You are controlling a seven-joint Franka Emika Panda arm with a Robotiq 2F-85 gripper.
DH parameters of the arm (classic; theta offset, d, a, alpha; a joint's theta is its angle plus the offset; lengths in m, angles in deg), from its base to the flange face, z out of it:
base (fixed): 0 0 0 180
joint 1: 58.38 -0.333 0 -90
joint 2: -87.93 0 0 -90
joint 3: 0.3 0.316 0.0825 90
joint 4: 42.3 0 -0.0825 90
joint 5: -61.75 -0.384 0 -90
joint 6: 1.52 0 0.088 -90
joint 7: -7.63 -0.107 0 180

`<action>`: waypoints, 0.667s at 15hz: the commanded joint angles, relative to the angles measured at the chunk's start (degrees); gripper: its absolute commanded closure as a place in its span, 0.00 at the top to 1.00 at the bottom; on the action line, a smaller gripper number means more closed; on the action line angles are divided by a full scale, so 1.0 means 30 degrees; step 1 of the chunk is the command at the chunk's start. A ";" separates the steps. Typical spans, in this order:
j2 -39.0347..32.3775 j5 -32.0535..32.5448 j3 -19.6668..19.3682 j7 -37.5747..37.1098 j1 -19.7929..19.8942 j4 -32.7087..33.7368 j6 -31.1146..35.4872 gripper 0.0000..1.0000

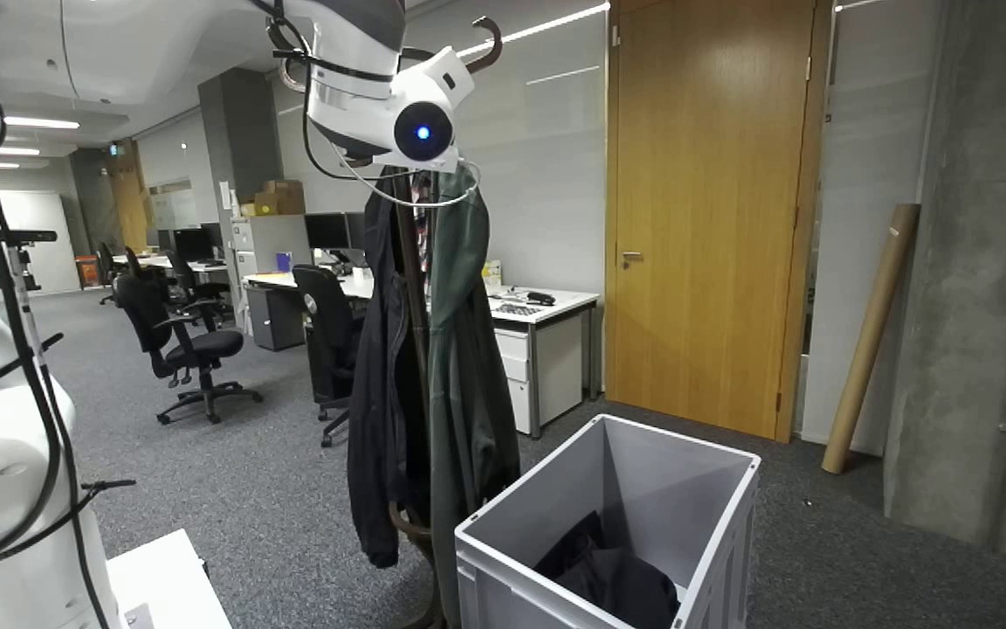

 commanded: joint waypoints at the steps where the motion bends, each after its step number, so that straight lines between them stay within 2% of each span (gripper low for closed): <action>1: -0.0761 -0.1207 0.0438 0.0952 0.0338 0.1149 0.0111 1.00; 3: -0.0510 -0.1933 0.0588 0.0647 0.0325 0.0946 0.0976 1.00; 4: -0.0330 -0.1117 0.0489 0.0455 0.0416 0.0415 0.0197 1.00; 10: -0.0331 -0.1126 0.0517 0.0447 0.0413 0.0299 0.0251 1.00</action>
